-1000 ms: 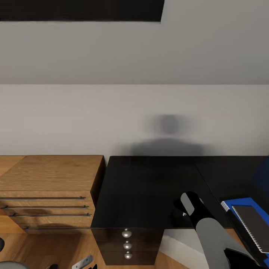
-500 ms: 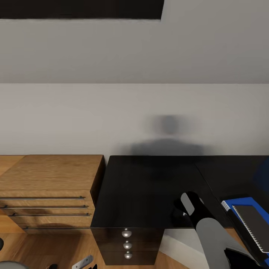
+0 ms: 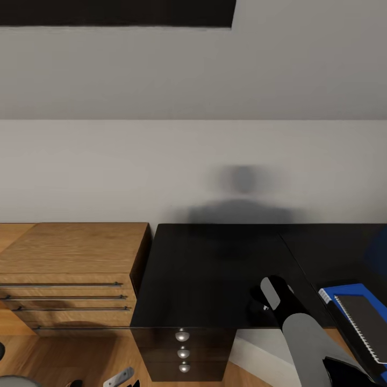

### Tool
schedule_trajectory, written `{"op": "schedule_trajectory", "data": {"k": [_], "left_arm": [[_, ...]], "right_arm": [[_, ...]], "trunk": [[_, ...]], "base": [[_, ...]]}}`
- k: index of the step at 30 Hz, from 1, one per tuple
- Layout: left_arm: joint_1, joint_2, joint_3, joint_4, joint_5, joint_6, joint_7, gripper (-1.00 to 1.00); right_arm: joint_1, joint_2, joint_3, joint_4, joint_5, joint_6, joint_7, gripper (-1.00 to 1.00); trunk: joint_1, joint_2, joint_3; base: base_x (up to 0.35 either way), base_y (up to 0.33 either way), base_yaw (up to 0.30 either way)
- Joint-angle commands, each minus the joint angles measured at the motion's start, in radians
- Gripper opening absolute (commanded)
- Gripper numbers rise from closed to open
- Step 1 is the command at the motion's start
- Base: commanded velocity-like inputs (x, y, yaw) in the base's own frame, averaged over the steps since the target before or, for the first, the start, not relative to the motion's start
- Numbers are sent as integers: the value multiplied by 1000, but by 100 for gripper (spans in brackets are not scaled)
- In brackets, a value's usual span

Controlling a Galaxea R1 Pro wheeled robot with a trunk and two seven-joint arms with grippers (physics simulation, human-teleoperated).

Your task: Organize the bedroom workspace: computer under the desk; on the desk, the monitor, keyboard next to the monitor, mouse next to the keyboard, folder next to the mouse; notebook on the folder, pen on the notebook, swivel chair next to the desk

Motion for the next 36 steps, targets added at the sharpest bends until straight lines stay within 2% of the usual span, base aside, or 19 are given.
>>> {"op": "schedule_trajectory", "data": {"k": [1,6,36], "left_arm": [[-1,0,1,0,8,-2,1,100],[-1,-1,1,0,8,-2,0,100],[-1,0,1,-1,8,-2,0,100]], "right_arm": [[-1,0,-3,-2,-10,1,-8,100],[-1,1,-3,-2,-10,1,-8,100],[-1,0,-3,-4,-10,0,-9,100]], "trunk": [[4,-8,-4],[23,-43,-20],[23,-43,-20]], "base": [[0,0,0],[0,0,0],[0,0,0]]}}
